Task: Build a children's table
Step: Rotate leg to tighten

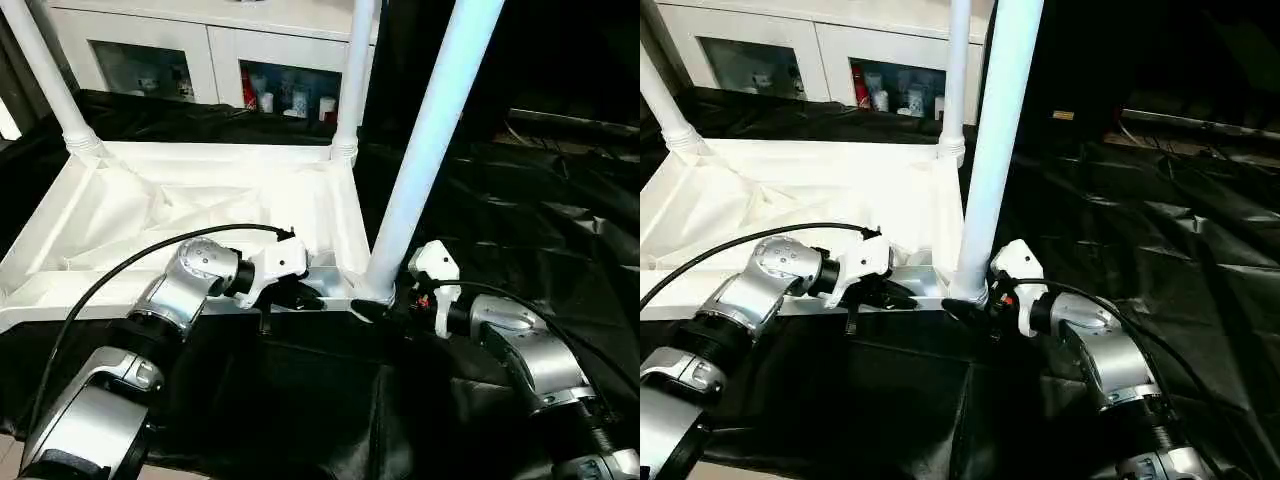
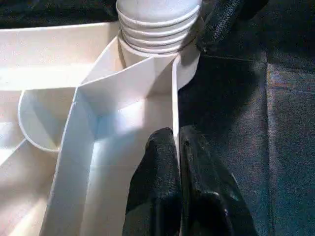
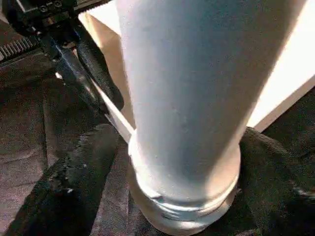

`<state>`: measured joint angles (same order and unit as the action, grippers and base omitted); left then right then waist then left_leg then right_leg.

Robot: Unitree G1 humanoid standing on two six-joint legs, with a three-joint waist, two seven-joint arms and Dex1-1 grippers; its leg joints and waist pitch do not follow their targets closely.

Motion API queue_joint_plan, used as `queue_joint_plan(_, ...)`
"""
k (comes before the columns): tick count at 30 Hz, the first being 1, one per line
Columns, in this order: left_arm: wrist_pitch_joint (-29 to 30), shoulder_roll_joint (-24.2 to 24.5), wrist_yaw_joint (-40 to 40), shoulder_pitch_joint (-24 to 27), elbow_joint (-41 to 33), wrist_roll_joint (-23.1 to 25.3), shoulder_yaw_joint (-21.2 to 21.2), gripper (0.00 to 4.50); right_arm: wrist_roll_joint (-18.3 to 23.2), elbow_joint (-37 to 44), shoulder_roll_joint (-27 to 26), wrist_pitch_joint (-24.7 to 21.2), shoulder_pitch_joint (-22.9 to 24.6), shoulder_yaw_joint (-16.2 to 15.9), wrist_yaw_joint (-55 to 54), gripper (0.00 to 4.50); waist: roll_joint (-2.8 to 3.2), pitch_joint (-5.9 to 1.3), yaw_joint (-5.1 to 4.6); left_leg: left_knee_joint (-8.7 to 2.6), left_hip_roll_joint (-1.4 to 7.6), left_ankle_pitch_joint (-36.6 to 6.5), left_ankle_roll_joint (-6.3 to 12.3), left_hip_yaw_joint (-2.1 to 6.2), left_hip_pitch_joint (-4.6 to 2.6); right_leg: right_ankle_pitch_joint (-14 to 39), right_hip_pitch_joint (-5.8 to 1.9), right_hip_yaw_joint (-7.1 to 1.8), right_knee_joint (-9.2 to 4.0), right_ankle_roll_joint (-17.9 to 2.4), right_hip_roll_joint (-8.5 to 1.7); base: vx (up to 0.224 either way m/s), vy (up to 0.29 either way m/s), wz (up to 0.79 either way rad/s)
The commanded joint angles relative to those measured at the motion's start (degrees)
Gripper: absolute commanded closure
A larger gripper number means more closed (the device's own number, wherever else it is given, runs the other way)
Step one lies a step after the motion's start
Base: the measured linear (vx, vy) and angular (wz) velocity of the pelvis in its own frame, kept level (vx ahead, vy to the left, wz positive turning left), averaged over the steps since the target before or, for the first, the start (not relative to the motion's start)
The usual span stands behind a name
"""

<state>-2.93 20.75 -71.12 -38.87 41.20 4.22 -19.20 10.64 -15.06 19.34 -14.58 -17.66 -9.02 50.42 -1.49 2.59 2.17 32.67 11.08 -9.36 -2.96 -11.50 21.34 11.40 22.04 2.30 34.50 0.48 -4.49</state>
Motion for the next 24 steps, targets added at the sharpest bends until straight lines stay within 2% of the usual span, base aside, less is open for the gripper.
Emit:
queue_joint_plan(1, 0.52, 0.36, 0.28, -0.19, 0.57, 0.53, 0.02, 4.5, 0.32, -0.69, 0.21, -0.21, -0.49, 0.38, 0.21, 0.97, -0.02, -3.47, 0.38, -3.17, 2.35, -12.22, 2.29, 1.0, -1.15, 5.44, -2.02, -2.1, -3.51, -15.25, -3.52, 0.0, 0.0, 0.0)
queue_joint_plan(9, 1.02, 0.24, 0.29, 0.03, 0.37, -0.12, 0.37, 4.5, 0.46, -1.0, 0.03, -0.41, -0.47, 0.27, 0.33, 1.61, -0.17, -3.51, 0.43, -3.09, 2.3, -11.31, 2.71, 0.98, -1.05, 4.5, -2.13, -2.06, -3.35, -15.42, -3.52, 0.0, 0.0, 0.0)
queue_joint_plan(12, 2.02, 0.02, 1.67, 0.01, 0.64, 0.03, 0.71, 4.5, 0.35, -1.41, -0.39, -0.59, -0.35, 0.53, -0.72, 1.73, -0.19, -3.44, 0.39, -3.14, 2.31, -12.0, 2.49, 0.97, -1.15, 5.77, -2.03, -2.06, -3.48, -15.3, -3.52, 0.0, 0.0, 0.0)
queue_joint_plan(13, 3.23, -1.02, 4.48, -0.43, 1.59, 0.32, 1.25, 4.5, -0.03, -2.16, -1.5, -1.39, -0.21, 1.05, -3.5, 1.75, -0.2, -3.46, 0.39, -3.12, 2.3, -12.01, 2.42, 0.96, -1.14, 5.93, -2.06, -2.08, -3.5, -15.25, -3.54, 0.0, 0.0, 0.0)
queue_joint_plan(15, 4.02, -1.86, 6.17, -0.67, 2.05, 0.36, 1.59, 4.5, -0.49, -2.62, -2.36, -1.99, -0.08, 1.32, -5.61, 1.77, -0.19, -3.23, 0.33, -3.24, 2.3, -13.16, 1.87, 0.95, -1.28, 8.19, -1.77, -2.09, -3.79, -15.06, -3.57, 0.0, 0.0, 0.0)
queue_joint_plan(16, 4.42, -2.43, 7.2, -0.75, 2.21, 0.42, 1.71, 4.5, -0.86, -2.95, -3.01, -2.28, 0.05, 1.47, -7.08, 1.78, -0.42, -3.24, 0.39, -3.3, 2.29, -13.97, 1.43, 1.01, -1.32, 10.29, -1.82, -2.08, -3.94, -14.51, -3.64, 0.0, 0.0, 0.0)
queue_joint_plan(19, 5.91, -5.39, 12.55, -1.54, 3.5, 1.11, 1.99, 4.5, -2.22, -5.18, -6.61, -3.1, 0.02, 2.56, -14.36, 1.78, -0.48, -3.0, 0.22, -3.58, 2.29, -16.31, 0.06, 1.14, -1.41, 15.73, -1.47, -2.13, -4.54, -12.69, -3.74, 0.0, 0.0, 0.0)
queue_joint_plan(20, 7.73, -9.97, 20.3, -3.05, 5.98, 2.17, 2.22, 4.5, -2.82, -8.68, -11.89, -4.29, -1.18, 5.31, -25.01, 1.78, -0.44, -2.95, 0.08, -3.73, 2.3, -17.68, -1.07, 1.26, -1.64, 18.0, -1.05, -2.18, -4.75, -11.86, -3.72, 0.0, 0.0, 0.0)
queue_joint_plan(21, 7.81, -10.15, 20.58, -3.11, 6.07, 2.21, 2.23, 4.5, -2.84, -8.82, -12.09, -4.34, -1.24, 5.42, -25.41, 1.78, -0.45, -2.93, -0.07, -3.77, 2.23, -18.39, -1.38, 1.29, -1.7, 18.99, -0.92, -2.19, -4.89, -11.64, -3.72, 0.0, 0.0, 0.0)
queue_joint_plan(22, 8.44, -11.68, 22.91, -3.59, 6.82, 2.55, 2.27, 4.5, -2.99, -9.97, -13.74, -4.7, -1.73, 6.25, -28.77, 1.78, -0.56, -2.95, -0.1, -3.84, 2.14, -19.28, -1.86, 1.53, -1.72, 21.22, -1.07, -2.04, -5.1, -10.9, -3.83, 0.0, 0.0, 0.0)
queue_joint_plan(23, 8.82, -13.35, 25.39, -4.08, 7.54, 2.95, 2.25, 4.5, -3.41, -11.04, -15.27, -4.97, -2.34, 6.62, -31.75, 1.78, -0.18, -2.97, -0.07, -3.84, 2.11, -19.2, -2.01, 1.58, -1.7, 21.27, -1.11, -2.07, -5.14, -10.53, -3.83, 0.0, 0.0, 0.0)
queue_joint_plan(24, 9.51, -15.08, 26.8, -4.35, 7.68, 3.2, 1.99, 4.5, -3.73, -11.98, -16.7, -4.62, -3.02, 6.65, -33.81, 1.78, -0.29, -2.98, -0.19, -3.9, 2.15, -19.31, -1.96, 1.58, -1.62, 21.04, -1.09, -2.08, -5.25, -10.28, -3.81, 0.0, 0.0, 0.0)
